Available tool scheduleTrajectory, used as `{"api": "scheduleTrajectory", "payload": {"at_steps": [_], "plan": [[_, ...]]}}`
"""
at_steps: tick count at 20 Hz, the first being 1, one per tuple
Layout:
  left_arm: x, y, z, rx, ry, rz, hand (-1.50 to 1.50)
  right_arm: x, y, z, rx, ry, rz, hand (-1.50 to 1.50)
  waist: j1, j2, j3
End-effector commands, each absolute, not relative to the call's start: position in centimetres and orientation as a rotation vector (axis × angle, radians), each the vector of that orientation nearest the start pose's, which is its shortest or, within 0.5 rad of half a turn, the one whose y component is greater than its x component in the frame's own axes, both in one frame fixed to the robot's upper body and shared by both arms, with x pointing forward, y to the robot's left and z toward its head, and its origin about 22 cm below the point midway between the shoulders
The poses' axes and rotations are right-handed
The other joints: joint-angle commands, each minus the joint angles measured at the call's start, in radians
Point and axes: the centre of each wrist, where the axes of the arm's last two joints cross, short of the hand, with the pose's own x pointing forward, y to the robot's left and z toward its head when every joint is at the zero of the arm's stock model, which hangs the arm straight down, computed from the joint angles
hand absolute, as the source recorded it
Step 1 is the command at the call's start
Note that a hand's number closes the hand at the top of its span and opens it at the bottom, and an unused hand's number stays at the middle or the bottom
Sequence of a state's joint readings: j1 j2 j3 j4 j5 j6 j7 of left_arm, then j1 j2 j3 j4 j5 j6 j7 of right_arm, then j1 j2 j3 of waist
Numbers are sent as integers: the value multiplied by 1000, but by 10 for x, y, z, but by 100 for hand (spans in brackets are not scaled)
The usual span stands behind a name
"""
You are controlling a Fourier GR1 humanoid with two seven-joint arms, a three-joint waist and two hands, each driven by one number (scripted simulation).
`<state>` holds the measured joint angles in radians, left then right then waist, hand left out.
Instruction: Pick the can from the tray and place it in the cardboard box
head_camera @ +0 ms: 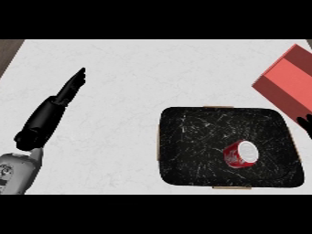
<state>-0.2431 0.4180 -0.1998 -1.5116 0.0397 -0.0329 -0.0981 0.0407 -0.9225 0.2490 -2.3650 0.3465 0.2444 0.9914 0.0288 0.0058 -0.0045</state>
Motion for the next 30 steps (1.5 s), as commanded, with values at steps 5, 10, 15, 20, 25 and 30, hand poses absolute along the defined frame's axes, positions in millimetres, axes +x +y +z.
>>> {"api": "scheduleTrajectory", "payload": {"at_steps": [5, 10, 15, 20, 25, 30], "plan": [[297, 246, 74, 85, -1749, -544, 0, 160, -204, 197, -985, -863, 1096, -150, -8, -5, 0], [298, 261, 71, 66, -1745, -562, 0, 189, -186, 177, -931, -813, 1074, -150, 3, -1, 0], [294, 257, 59, 84, -1752, -545, 0, 194, -169, 156, -982, -777, 1088, -150, -14, -6, 1], [291, 259, 74, 99, -1744, -549, 0, 205, -161, 152, -1015, -773, 1070, -150, -20, -8, 2], [299, 270, 71, 103, -1744, -540, 0, 227, -160, 148, -1039, -741, 1097, -150, -25, -4, 2], [289, 274, 61, 114, -1742, -528, 0, 224, -167, 115, -1038, -682, 1115, -150, -31, -6, 3]]}}
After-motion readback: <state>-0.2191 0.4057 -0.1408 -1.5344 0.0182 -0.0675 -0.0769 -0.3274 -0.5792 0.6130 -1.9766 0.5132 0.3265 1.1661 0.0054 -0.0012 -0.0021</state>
